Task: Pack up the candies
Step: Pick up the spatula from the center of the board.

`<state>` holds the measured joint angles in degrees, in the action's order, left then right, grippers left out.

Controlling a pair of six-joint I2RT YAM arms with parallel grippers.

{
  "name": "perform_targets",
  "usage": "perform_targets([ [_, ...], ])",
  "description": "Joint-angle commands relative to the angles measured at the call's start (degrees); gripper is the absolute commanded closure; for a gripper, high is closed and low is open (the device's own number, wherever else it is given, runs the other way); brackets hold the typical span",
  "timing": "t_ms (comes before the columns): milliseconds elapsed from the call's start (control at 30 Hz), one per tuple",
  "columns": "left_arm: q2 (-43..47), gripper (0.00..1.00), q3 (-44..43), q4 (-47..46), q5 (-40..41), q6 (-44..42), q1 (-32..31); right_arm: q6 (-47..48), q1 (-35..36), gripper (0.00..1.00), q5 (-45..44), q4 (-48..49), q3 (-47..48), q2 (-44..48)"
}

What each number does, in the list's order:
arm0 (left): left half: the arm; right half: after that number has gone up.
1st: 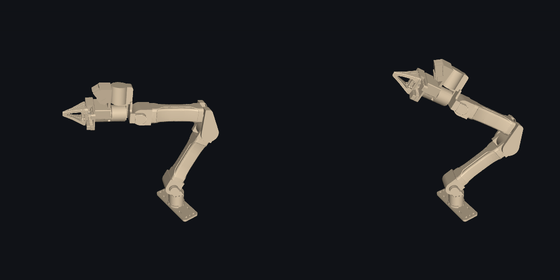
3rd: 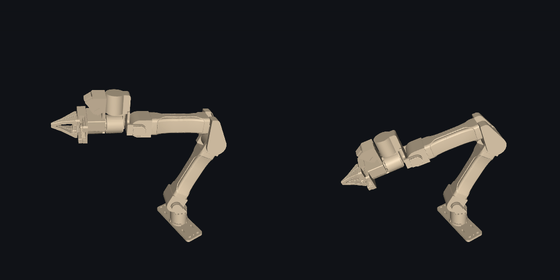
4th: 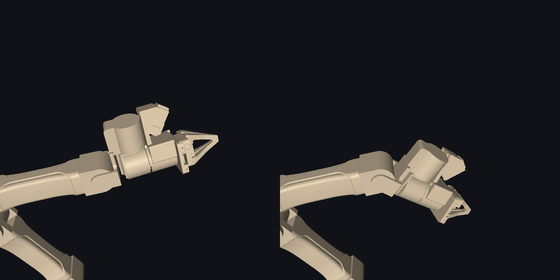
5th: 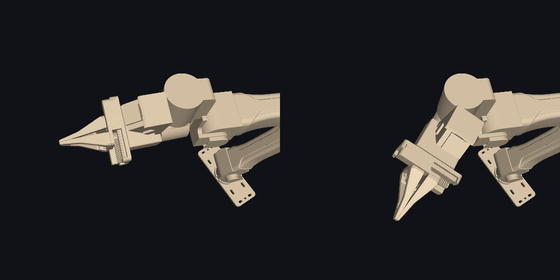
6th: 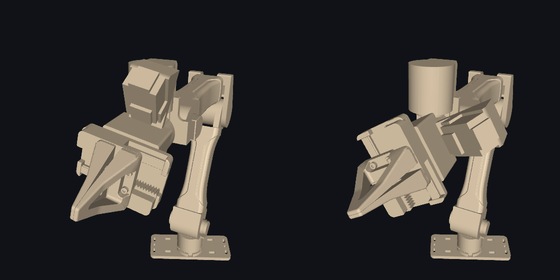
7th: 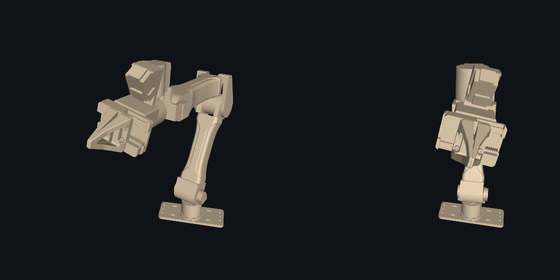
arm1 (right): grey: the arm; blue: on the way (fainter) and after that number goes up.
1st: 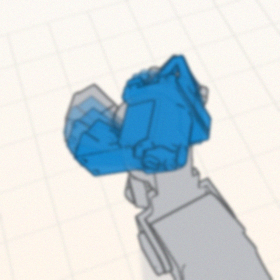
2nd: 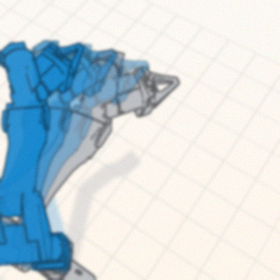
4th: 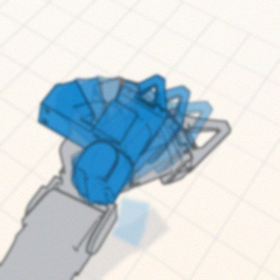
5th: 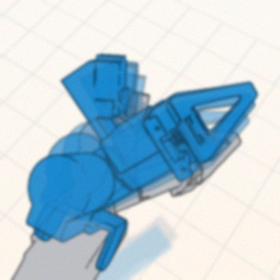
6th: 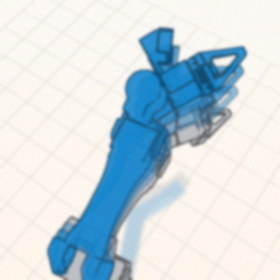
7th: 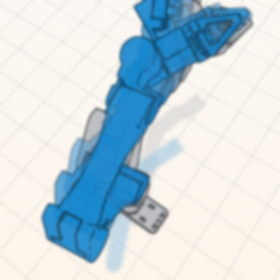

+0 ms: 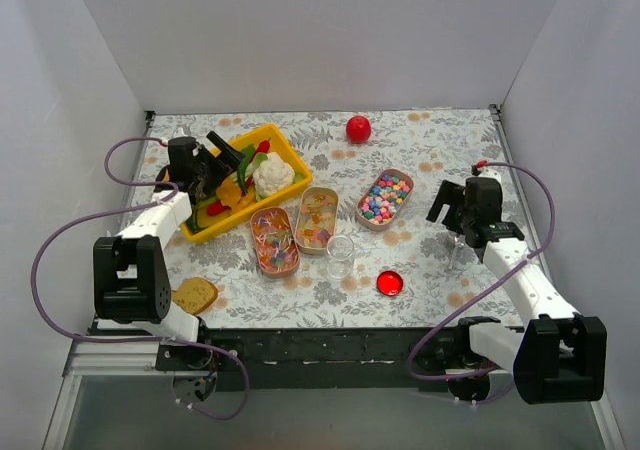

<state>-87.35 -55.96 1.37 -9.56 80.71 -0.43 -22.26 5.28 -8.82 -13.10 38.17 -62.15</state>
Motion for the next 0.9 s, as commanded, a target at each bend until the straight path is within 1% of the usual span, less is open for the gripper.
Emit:
perform_targets([
  [0, 0.9, 0.02, 0.7, -0.9, -1.5, 0.6, 0.3, 0.2, 0.1, 0.02, -3.5, -3.6, -0.6, 2.5],
  [67, 0.4, 0.02, -1.5, 0.6, -1.2, -0.5, 0.3, -0.1, 0.0, 0.02, -2.8, -3.2, -1.8, 4.7],
  [167, 0.9, 0.02, -2.0, 1.5, -0.4, -1.4, 0.3, 0.3, 0.1, 0.05, -1.6, -2.1, -4.8, 6.8],
  [333, -0.4, 0.02, -3.6, 2.1, -5.5, -2.4, 0.3, -2.3, 0.2, 0.12, -2.6, -6.3, -6.0, 8.6],
  [467, -1.9, 0.02, -4.2, -0.3, -8.9, -1.3, -0.3, -6.3, 0.2, 0.15, -3.2, -9.0, -8.1, 11.2],
  [533, -2.9, 0.02, -4.6, -1.0, -10.2, -1.0, -1.1, -8.1, 0.3, 0.17, -3.7, -11.1, -8.6, 11.3],
  [633, -4.2, 0.02, -5.2, -1.0, -10.9, -0.7, -2.1, -8.1, 0.3, 0.17, -3.2, -11.9, -9.1, 9.9],
  [667, -4.6, 0.02, -5.3, -2.6, -10.9, -0.7, -2.4, -7.8, 0.2, 0.17, -3.0, -11.9, -9.3, 8.6],
  [767, -4.8, 0.02, -5.3, -2.9, -10.9, -0.7, -2.8, -7.3, 0.3, 0.19, -2.7, -11.9, -9.2, 6.1],
  [867, -4.9, 0.02, -5.0, -3.4, -11.4, -0.6, -3.0, -6.9, 0.3, 0.19, -2.2, -9.7, -10.0, 5.7],
])
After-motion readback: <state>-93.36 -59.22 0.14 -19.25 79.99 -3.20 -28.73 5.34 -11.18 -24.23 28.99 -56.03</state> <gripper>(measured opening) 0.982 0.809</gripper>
